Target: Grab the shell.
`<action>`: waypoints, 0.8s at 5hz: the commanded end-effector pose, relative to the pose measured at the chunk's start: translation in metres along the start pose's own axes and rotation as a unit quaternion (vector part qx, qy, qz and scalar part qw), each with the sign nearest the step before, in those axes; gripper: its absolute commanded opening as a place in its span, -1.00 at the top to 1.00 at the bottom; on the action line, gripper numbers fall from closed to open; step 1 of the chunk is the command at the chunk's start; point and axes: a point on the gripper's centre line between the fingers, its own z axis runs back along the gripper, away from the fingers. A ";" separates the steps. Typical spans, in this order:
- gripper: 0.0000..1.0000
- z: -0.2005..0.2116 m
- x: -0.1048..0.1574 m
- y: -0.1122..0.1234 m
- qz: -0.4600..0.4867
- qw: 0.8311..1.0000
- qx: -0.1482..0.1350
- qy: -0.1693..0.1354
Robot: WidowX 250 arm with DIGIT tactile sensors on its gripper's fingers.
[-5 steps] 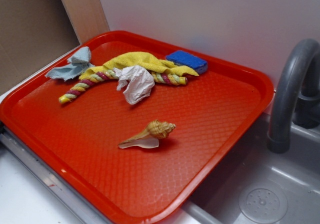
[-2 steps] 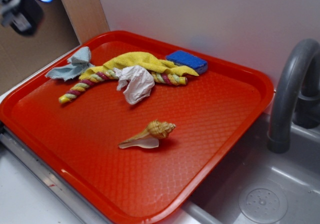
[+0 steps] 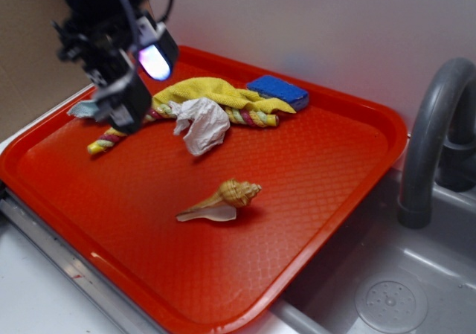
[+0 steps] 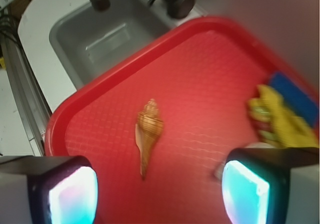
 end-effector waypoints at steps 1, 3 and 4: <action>-1.00 -0.046 0.018 -0.019 -0.041 0.998 -0.034 0.041; -1.00 -0.085 0.020 -0.025 -0.077 0.992 -0.054 0.082; -1.00 -0.097 0.022 -0.032 -0.085 0.989 -0.066 0.098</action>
